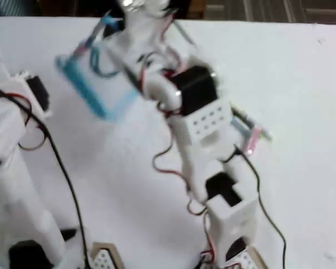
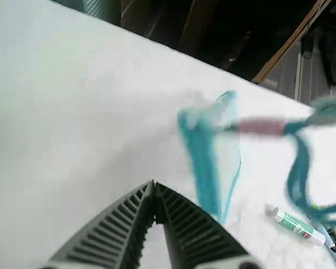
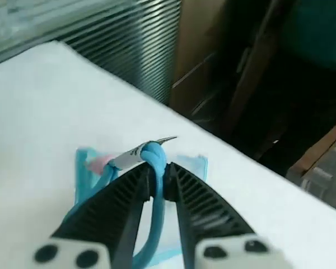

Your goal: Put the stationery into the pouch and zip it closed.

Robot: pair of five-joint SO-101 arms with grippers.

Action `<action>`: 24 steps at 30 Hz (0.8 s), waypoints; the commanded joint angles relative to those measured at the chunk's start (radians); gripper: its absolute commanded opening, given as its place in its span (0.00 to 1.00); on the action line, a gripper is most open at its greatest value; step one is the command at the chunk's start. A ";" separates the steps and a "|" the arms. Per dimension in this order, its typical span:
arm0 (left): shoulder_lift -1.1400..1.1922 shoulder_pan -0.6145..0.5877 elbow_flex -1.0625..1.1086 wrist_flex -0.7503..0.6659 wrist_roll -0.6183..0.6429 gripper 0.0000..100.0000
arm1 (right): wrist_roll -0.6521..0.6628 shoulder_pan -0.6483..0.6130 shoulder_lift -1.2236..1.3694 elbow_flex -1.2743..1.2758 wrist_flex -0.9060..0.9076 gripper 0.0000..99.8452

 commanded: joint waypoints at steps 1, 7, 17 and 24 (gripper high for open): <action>-0.007 -0.002 0.017 -0.003 0.005 0.03 | -0.005 0.033 -0.016 -0.040 -0.051 0.02; -0.005 -0.039 0.083 -0.097 0.003 0.03 | -0.003 0.036 -0.012 -0.040 0.036 0.02; 0.010 -0.033 0.087 -0.292 -0.396 0.27 | -0.003 0.139 -0.007 -0.032 0.048 0.02; 0.039 0.229 0.083 -0.055 -0.775 0.19 | -0.006 0.134 -0.007 -0.031 0.007 0.02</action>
